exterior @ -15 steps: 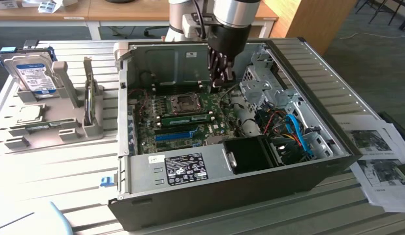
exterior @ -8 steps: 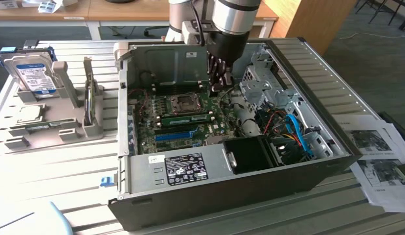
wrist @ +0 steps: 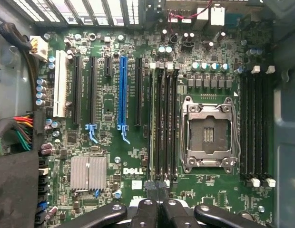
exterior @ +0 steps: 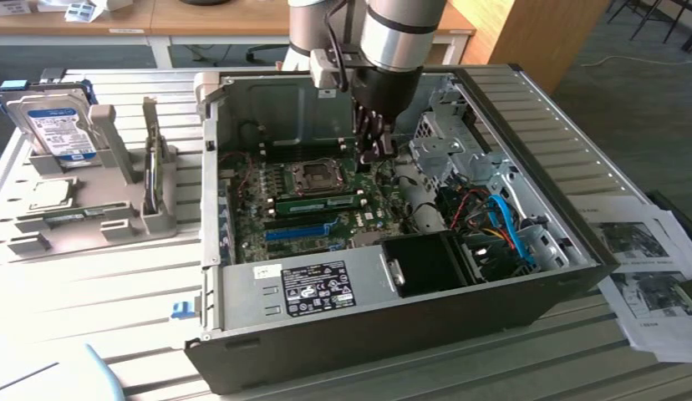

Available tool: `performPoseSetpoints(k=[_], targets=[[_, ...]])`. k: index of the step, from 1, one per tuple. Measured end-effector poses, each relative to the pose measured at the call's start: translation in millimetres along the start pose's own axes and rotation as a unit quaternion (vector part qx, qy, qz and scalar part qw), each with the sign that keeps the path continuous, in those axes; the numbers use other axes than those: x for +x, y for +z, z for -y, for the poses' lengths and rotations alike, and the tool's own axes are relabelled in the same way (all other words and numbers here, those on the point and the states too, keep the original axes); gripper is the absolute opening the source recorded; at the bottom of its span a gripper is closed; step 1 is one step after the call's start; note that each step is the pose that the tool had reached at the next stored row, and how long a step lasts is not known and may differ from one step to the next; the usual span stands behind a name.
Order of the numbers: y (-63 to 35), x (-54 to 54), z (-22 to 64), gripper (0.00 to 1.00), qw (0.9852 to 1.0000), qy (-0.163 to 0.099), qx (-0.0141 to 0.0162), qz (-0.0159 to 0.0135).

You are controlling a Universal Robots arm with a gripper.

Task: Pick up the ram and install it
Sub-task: 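Press down the ram until it locks into place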

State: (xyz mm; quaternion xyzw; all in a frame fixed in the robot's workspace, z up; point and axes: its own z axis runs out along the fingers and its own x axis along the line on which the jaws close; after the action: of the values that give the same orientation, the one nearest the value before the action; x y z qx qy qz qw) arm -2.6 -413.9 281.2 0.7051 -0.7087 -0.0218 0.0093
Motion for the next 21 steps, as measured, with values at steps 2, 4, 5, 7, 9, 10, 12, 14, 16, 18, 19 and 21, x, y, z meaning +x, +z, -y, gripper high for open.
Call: performPoseSetpoints(k=[2,4,5,7,9,10,12,14,16,18,19,21], targets=[[3.6,0.1,0.2,0.09,1.0000,0.000,0.0000,0.0000],[7.2,0.1,0.3,0.09,1.0000,0.000,0.0000,0.0000],[8.9,0.2,0.4,0.09,1.0000,0.000,0.0000,0.0000],[12.6,0.3,0.5,0.09,1.0000,0.000,0.0000,0.0000],[16.3,0.3,0.7,0.09,1.0000,0.000,0.0000,0.0000],[18.1,0.3,0.8,0.09,1.0000,0.000,0.0000,0.0000],[21.8,0.4,1.0,0.09,1.0000,0.000,0.0000,0.0000],[25.4,0.4,1.1,0.09,1.0000,0.000,0.0000,0.0000],[28.8,0.5,1.3,0.09,1.0000,0.000,0.0000,0.0000],[31.9,0.6,1.4,0.09,1.0000,0.000,0.0000,-0.0001],[32.9,0.6,1.4,0.09,1.0000,0.000,0.0000,-0.0001],[34.4,0.6,1.5,0.09,1.0000,0.000,0.0000,0.0000]])
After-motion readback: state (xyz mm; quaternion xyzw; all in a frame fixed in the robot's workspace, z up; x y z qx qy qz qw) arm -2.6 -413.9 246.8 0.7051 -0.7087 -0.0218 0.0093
